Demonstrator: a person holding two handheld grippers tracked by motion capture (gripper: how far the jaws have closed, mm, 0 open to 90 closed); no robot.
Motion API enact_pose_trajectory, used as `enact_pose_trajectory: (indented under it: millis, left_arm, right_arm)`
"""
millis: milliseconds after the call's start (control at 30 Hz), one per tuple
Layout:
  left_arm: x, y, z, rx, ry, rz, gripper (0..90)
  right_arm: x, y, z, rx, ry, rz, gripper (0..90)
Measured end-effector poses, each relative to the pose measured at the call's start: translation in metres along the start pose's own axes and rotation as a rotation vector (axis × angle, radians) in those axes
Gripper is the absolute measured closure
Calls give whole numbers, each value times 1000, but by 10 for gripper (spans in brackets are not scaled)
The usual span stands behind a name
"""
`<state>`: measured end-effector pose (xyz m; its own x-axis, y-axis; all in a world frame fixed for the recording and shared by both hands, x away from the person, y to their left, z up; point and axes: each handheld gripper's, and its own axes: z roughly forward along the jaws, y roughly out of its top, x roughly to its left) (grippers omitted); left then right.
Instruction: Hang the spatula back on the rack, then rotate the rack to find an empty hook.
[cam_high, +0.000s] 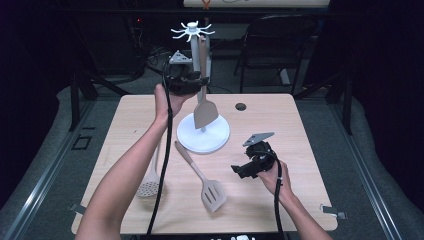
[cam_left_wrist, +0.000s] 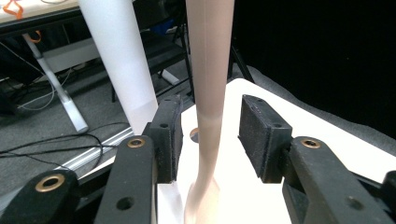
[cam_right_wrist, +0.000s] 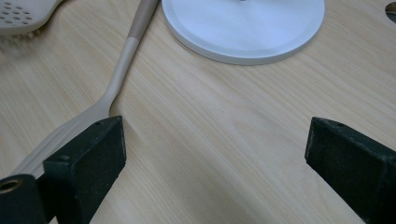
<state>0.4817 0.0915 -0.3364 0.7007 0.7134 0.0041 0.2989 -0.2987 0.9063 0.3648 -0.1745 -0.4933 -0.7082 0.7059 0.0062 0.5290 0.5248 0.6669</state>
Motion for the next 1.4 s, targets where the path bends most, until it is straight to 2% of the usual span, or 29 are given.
enact_pose_trajectory:
  millis: [167,333,567,833,1200,1400]
  left_arm:
    - [2,0,-16,-23,0,3,639]
    - [4,6,-32,-40,21,29,706]
    - [4,15,-45,-62,31,54,752]
    - [4,19,-51,-77,35,51,785]
    - [3,26,-54,-68,32,78,794]
    - [9,23,-59,-68,55,55,803]
  right_arm:
    - [-1,0,1,4,1,-3,50]
    - [-1,0,3,10,-1,-6,50]
    - [-1,0,6,26,-3,-9,52]
    - [-1,-1,8,36,-3,-10,53]
    - [-6,-2,7,41,-15,8,56]
    - [-4,1,9,46,-9,-6,56]
